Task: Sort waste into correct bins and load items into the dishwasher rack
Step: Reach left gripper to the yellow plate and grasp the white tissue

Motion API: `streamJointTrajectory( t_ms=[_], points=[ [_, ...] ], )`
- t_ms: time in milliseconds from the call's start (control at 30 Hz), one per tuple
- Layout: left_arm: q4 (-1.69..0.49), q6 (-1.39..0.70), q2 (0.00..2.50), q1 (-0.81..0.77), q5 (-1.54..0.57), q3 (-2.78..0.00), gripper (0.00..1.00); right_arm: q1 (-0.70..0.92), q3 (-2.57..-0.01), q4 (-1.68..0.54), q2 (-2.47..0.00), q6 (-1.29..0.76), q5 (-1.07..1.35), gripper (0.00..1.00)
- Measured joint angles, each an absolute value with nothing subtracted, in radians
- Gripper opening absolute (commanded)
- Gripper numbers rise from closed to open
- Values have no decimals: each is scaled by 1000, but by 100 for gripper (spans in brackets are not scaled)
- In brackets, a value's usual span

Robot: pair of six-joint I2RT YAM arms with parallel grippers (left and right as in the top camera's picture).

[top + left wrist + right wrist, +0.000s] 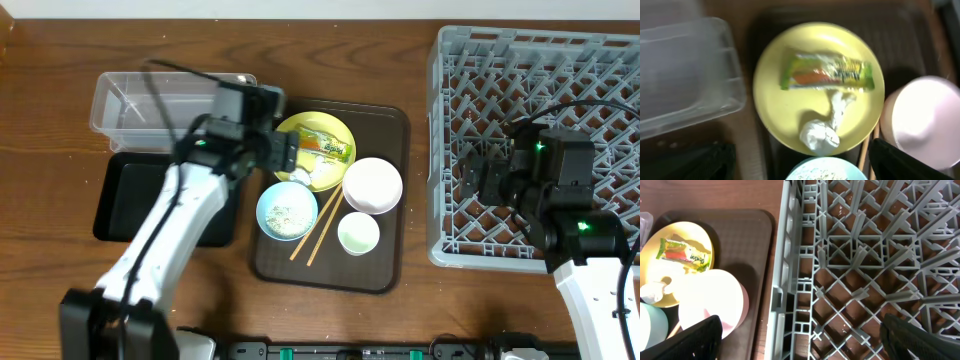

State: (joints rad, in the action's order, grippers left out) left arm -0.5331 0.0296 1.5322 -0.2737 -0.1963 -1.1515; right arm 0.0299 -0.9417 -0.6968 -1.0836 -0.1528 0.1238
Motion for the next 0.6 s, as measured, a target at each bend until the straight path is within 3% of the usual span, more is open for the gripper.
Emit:
streamJointTrajectory(
  t_ms=[400,600],
  points=[
    [-463,165,1753,-378,-196,-1151,86,30,-942,-699,-1084,-153,124,99],
    [-463,174,1824,-378,-197,-1151,80,30,-942,-699,-1084,-153,124,99]
  ],
)
